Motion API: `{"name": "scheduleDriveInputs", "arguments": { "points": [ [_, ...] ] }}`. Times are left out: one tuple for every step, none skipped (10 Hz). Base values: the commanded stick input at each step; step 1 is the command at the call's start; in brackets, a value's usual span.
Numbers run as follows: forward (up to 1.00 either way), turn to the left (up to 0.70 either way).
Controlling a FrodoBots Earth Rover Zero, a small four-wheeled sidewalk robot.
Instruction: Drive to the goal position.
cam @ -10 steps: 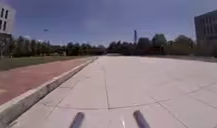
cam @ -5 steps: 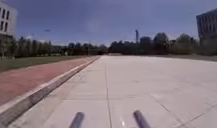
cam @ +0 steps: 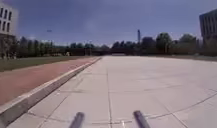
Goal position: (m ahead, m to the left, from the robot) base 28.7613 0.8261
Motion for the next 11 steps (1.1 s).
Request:
{"name": "scheduleDriveInputs", "arguments": {
  "points": [
    [1.0, 0.0],
    [1.0, 0.0],
    [1.0, 0.0],
    [1.0, 0.0],
    [1.0, 0.0],
    [1.0, 0.0],
    [1.0, 0.0],
    [1.0, 0.0],
    [1.0, 0.0],
    [1.0, 0.0],
    [1.0, 0.0]
  ]
}}
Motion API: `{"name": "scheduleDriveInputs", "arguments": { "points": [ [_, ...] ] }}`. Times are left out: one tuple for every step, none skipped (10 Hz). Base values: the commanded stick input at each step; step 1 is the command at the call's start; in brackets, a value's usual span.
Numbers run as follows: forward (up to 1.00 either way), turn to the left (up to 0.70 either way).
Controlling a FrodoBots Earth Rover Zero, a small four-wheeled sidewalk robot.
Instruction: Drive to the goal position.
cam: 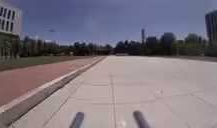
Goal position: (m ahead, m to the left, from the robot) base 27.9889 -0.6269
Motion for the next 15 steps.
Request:
{"name": "scheduleDriveInputs", "arguments": {
  "points": [
    [1.0, 0.0],
    [1.0, 0.0],
    [1.0, 0.0],
    [1.0, 0.0],
    [1.0, 0.0],
    [1.0, 0.0],
    [1.0, 0.0],
    [1.0, 0.0],
    [1.0, 0.0],
    [1.0, -0.13],
    [1.0, -0.27],
    [1.0, -0.27],
    [1.0, -0.27],
    [1.0, -0.27],
    [1.0, 0.0]
  ]
}}
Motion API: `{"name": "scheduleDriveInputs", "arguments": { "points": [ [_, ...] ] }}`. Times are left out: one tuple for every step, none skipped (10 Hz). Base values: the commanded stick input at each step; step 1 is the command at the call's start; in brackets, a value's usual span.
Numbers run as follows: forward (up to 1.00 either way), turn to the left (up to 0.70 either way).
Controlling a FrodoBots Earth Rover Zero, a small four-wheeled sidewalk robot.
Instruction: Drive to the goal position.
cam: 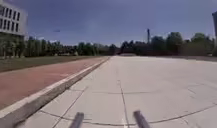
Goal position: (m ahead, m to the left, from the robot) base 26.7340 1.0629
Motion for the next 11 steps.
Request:
{"name": "scheduleDriveInputs", "arguments": {
  "points": [
    [1.0, 0.0],
    [1.0, 0.0],
    [1.0, -0.16],
    [1.0, -0.27],
    [1.0, -0.27],
    [1.0, -0.27],
    [1.0, -0.24],
    [1.0, -0.05],
    [1.0, 0.0],
    [1.0, 0.0],
    [1.0, 0.0]
  ]
}}
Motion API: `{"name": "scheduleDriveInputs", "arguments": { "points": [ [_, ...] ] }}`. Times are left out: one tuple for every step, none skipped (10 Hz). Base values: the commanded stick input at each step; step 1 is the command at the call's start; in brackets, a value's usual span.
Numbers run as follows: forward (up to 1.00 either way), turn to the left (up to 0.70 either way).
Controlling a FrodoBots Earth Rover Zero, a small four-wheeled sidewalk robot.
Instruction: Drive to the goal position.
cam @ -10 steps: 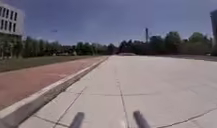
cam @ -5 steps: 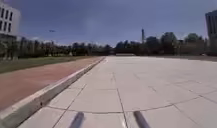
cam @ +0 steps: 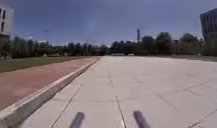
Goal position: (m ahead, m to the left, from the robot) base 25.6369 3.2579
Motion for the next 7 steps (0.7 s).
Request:
{"name": "scheduleDriveInputs", "arguments": {
  "points": [
    [1.0, 0.0],
    [1.0, 0.0],
    [1.0, -0.27],
    [1.0, -0.26],
    [1.0, -0.03],
    [1.0, 0.0],
    [1.0, 0.0]
  ]
}}
